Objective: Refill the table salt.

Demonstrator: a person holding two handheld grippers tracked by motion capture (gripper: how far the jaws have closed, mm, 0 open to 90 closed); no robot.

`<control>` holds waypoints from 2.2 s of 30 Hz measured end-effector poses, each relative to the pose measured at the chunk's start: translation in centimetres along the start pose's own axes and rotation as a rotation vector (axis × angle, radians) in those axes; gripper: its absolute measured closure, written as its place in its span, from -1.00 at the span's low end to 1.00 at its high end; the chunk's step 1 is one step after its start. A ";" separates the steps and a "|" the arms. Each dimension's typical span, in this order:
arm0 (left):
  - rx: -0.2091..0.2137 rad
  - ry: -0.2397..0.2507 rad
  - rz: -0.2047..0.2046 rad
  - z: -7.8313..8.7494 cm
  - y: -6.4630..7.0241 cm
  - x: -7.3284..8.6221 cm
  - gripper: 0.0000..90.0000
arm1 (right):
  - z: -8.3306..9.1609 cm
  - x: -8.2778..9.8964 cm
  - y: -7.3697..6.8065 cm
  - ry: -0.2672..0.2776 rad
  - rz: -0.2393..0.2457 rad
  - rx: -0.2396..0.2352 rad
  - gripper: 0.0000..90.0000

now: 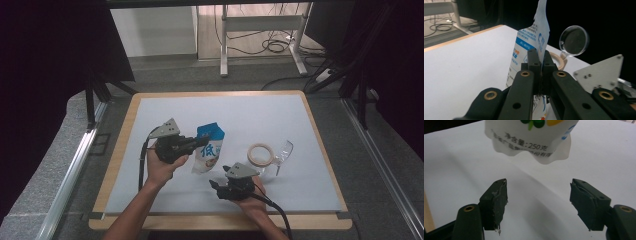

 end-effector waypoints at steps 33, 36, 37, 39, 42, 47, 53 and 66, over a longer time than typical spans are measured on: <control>0.083 -0.037 -0.009 -2.1 2.3 -0.9 1.00 | -0.4 -1.5 0.5 0.070 0.115 0.083 0.00; 0.089 -0.044 -0.010 -2.4 2.3 -0.9 1.00 | -0.2 -1.5 0.3 0.072 0.115 0.083 0.01; 0.095 -0.049 -0.010 -2.5 2.3 -0.9 1.00 | -0.2 -1.4 0.3 0.071 0.117 0.084 0.01; 0.101 -0.056 -0.010 -2.7 2.3 -0.9 1.00 | -0.1 -1.4 0.3 0.068 0.124 0.088 0.01; 0.112 -0.070 -0.005 -3.2 2.2 -0.9 1.00 | 0.0 -1.2 0.2 0.068 0.124 0.085 0.02; 0.139 -0.082 0.007 -3.8 2.2 -1.0 1.00 | 0.2 -1.0 0.2 0.068 0.116 0.083 0.04; 0.154 -0.093 0.004 -4.6 2.7 -1.1 1.00 | 0.5 -0.9 0.2 0.071 0.107 0.087 0.05; 0.161 -0.147 -0.013 -6.5 2.9 -1.4 1.00 | 0.8 -0.6 0.3 0.076 0.038 0.073 0.05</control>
Point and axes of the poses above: each handheld gripper's, and its own axes: z roughly backward along the jaws, x roughly out of its underside, y roughly to its right, the point moved 9 cm from there along -z, roughly forward along the jaws, and after that the axes turned 11 degrees about -x, right-handed, at the moved point
